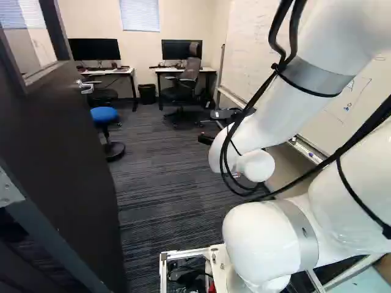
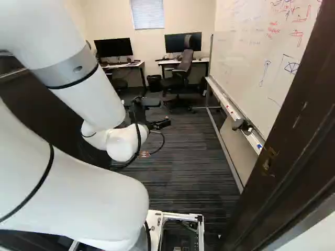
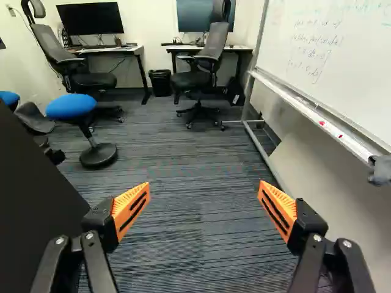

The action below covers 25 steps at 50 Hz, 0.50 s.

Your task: Open the door and move inside

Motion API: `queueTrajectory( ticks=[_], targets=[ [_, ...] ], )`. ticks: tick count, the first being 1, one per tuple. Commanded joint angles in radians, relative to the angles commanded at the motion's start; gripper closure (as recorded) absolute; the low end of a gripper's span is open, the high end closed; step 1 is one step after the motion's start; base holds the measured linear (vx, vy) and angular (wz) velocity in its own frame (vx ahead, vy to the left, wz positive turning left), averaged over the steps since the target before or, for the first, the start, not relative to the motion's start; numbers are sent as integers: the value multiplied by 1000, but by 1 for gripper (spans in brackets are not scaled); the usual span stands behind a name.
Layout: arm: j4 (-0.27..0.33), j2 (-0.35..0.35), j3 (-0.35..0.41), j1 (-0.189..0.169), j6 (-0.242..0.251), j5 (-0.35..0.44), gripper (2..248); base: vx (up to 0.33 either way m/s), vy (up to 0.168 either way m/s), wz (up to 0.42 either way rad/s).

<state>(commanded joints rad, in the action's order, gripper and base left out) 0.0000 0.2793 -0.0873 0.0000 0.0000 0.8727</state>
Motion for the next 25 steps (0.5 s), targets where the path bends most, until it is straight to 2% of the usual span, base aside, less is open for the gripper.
queueTrajectory(
  ticks=[25],
  targets=[
    [0, 0, 0, 0, 0, 0, 3, 146, 6, -3]
  ],
)
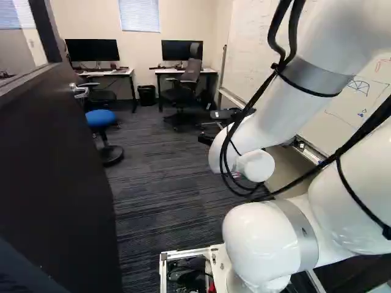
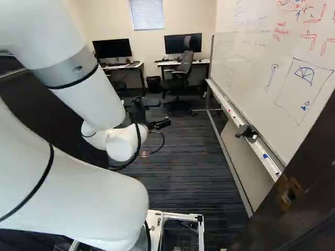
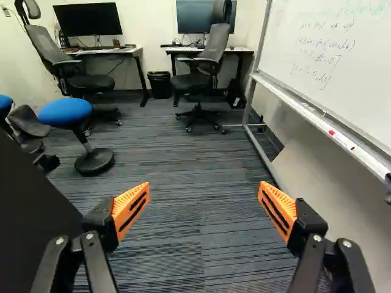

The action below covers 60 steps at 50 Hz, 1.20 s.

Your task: Open the door and move inside

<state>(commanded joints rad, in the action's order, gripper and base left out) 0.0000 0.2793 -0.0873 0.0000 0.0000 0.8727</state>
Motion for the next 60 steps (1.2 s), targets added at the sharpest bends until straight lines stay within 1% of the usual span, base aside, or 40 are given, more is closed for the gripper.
queueTrajectory(
  ticks=[60],
  targets=[
    [0, 0, 0, 0, 0, 0, 3, 158, 5, -2]
  ],
)
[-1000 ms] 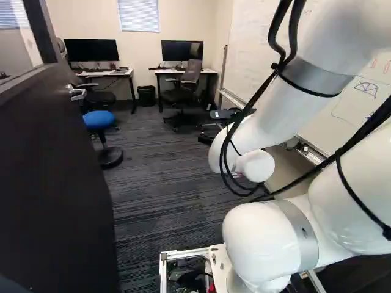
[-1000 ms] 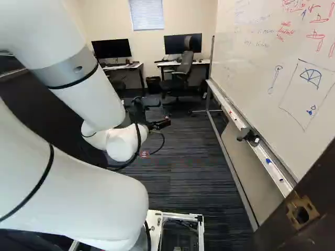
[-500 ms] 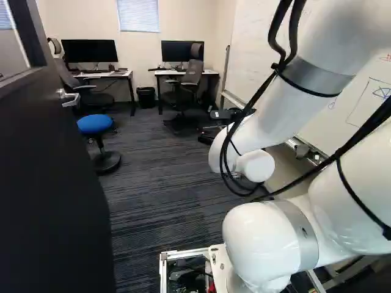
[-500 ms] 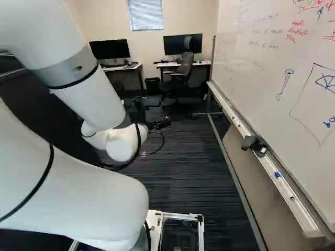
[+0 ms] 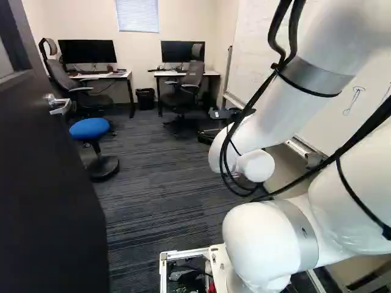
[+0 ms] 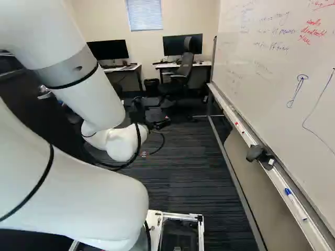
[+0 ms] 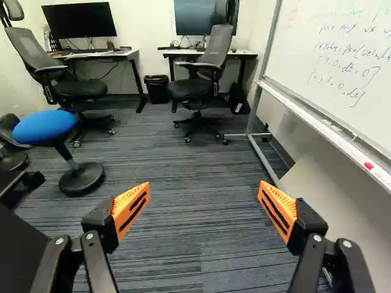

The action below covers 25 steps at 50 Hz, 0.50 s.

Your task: Open the door and move inside

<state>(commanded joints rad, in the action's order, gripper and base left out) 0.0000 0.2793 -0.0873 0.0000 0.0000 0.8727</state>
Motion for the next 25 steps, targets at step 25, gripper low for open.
queueTrajectory(
  ticks=[25],
  targets=[
    [0, 0, 0, 0, 0, 0, 3, 157, 1, 4]
  ],
)
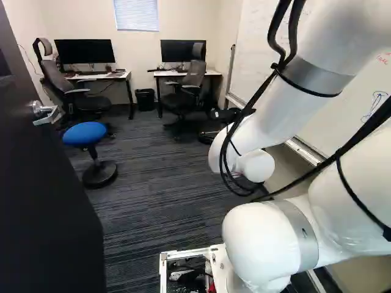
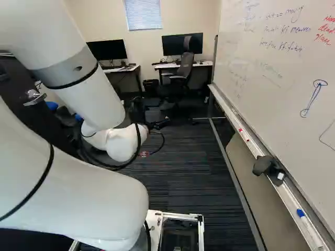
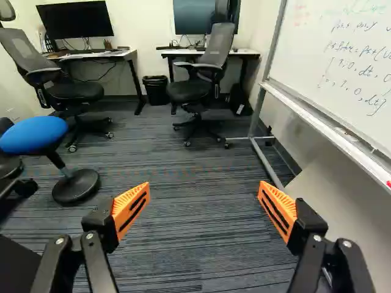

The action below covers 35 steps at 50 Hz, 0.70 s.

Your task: Open the door and move inside

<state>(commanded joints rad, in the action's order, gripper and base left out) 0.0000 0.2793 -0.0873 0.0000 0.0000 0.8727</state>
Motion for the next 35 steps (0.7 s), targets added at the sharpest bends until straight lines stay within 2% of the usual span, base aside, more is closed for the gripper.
queueTrajectory(
  ticks=[35],
  targets=[
    [0, 0, 0, 0, 0, 0, 3, 173, 8, -11]
  ],
)
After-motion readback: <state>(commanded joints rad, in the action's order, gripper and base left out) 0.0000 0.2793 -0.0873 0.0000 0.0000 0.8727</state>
